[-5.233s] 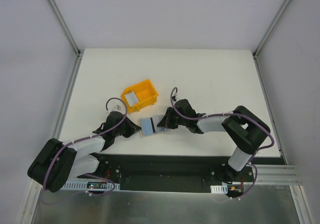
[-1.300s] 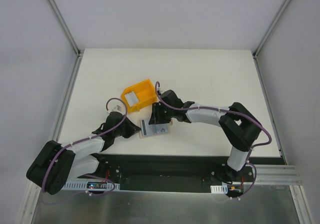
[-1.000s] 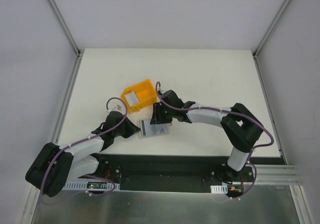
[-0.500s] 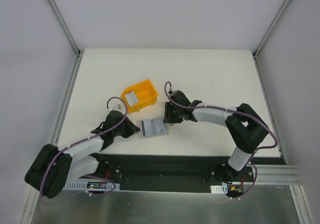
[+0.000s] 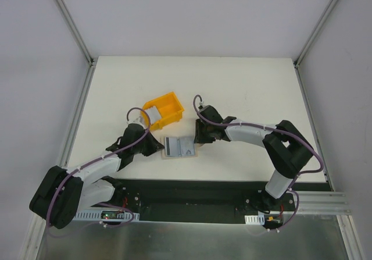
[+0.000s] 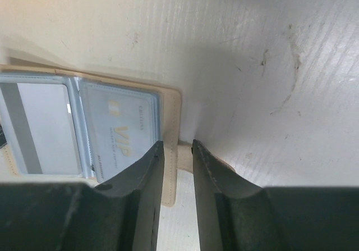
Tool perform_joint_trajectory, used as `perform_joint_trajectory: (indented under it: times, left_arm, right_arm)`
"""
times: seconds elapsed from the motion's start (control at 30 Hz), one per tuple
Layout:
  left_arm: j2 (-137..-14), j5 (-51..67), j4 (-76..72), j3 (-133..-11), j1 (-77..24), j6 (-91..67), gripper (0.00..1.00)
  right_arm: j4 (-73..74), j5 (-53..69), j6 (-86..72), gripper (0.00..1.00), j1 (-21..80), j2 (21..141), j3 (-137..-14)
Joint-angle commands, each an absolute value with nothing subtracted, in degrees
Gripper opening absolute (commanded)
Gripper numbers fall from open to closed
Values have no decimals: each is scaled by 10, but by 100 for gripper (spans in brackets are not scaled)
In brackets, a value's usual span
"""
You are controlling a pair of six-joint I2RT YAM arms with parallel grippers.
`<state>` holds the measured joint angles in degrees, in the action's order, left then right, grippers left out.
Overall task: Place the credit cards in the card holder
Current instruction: Turn over the card slot in the card holder.
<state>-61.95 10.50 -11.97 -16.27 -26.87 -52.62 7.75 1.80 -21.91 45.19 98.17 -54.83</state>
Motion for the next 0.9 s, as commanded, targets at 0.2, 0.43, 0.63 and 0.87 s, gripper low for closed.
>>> perform_joint_trajectory:
  times: [0.2,0.43,0.63,0.87]
  left_arm:
    - [-621,121,-95,-232,-280,-466,0]
    - [-680,107,-96,-289,-359,-462,0]
    - [-719,94,-95,-306,-380,-487,0]
    - [-636,27,-62,-244,-362,-511,0]
  right_arm:
    - [82,36,-222,27,452,971,-518]
    - [61,50,-231,27,452,964,-505]
    - [62,5,-231,27,450,921,-491]
    - [41,13,-228,30,443,860,-478]
